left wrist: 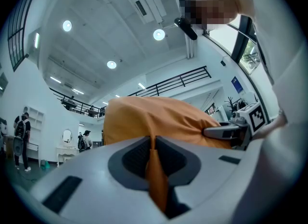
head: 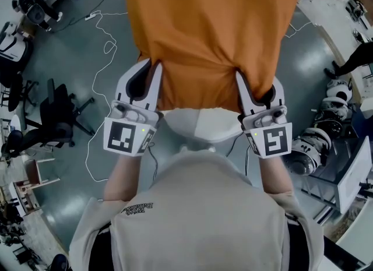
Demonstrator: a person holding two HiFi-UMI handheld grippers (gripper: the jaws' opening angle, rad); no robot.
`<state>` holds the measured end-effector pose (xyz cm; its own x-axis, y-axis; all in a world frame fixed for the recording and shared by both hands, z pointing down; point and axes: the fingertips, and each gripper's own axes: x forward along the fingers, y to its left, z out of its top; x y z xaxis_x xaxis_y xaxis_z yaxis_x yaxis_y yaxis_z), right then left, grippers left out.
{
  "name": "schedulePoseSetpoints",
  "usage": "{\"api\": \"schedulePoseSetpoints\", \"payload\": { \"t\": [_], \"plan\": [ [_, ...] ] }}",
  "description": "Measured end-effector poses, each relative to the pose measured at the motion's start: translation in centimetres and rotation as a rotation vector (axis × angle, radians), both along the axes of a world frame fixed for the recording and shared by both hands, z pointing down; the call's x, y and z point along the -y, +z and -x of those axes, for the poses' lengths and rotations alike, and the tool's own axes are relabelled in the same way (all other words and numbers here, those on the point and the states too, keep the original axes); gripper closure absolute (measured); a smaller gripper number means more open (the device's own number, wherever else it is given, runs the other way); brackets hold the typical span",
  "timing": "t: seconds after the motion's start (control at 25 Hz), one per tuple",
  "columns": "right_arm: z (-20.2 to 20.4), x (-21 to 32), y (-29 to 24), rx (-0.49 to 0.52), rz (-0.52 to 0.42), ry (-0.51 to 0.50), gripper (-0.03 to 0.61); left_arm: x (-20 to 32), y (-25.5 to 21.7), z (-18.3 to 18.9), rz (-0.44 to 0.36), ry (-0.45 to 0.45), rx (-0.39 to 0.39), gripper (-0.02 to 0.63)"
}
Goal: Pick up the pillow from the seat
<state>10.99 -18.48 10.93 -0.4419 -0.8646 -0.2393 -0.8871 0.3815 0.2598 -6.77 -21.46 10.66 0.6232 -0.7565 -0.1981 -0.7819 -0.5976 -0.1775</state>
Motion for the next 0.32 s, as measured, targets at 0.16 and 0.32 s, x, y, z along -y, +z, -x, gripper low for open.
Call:
{"api": "schedulePoseSetpoints", "payload": {
  "t": [0.16, 0.32],
  "plan": [
    [-0.4, -0.7, -0.1, 0.009, -0.007, 0.007, 0.433, -0.6, -0.1, -0.4, -0.007, 0.001, -0.001, 0.571],
    [-0.2, -1.2, -0.2, 0.017, -0.006, 0.009, 0.431, -0.9, -0.3, -0.1, -0.012, 0.004, 0.001, 0.571]
  ]
}}
